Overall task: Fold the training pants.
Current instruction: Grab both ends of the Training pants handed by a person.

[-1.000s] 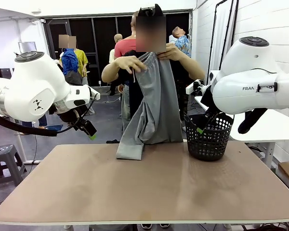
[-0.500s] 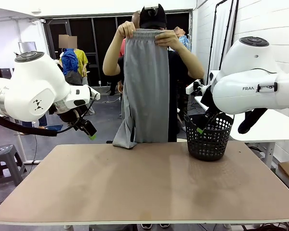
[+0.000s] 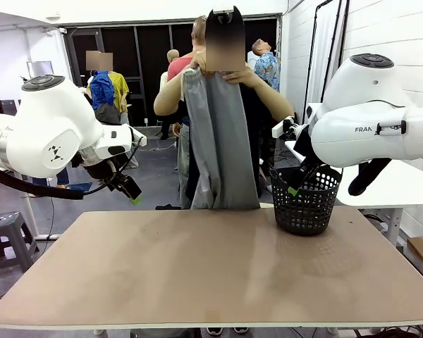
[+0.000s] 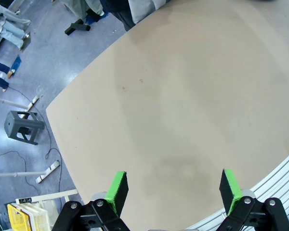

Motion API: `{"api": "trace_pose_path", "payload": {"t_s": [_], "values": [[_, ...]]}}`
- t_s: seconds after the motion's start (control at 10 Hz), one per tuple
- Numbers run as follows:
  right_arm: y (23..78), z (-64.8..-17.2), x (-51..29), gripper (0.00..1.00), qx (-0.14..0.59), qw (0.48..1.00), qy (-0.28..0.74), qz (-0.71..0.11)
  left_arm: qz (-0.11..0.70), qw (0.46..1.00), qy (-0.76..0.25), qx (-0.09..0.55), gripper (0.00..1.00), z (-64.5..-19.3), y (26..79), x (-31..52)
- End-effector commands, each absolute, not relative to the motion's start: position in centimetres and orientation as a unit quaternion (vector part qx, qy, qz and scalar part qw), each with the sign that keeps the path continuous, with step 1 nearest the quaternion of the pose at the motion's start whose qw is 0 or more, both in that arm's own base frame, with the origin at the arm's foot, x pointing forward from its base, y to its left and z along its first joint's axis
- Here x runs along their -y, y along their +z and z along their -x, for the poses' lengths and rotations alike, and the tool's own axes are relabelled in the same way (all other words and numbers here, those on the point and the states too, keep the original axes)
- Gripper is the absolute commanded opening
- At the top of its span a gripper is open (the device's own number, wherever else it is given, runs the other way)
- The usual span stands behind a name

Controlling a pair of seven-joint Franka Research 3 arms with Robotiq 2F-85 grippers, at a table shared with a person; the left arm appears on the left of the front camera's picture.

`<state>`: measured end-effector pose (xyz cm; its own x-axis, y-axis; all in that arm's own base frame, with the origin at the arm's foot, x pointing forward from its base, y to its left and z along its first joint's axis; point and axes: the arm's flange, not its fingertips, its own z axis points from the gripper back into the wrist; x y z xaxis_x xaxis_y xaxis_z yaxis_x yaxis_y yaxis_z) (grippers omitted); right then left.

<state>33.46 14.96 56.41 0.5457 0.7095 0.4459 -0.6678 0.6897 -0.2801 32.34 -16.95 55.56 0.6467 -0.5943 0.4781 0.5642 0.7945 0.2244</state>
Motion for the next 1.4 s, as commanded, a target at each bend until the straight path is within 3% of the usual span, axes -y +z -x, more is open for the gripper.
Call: {"api": "trace_pose_path", "payload": {"t_s": [0.0,1.3], "values": [[56.42,-33.51,-14.97,1.00,0.273,0.878,0.392,0.039,-0.029,0.906,-0.320,0.277,1.00,-32.34,55.34,16.93],[56.42,-33.51,-14.97,1.00,0.273,0.878,0.392,0.039,-0.029,0.906,-0.320,0.277,1.00,-32.34,55.34,16.93]]}}
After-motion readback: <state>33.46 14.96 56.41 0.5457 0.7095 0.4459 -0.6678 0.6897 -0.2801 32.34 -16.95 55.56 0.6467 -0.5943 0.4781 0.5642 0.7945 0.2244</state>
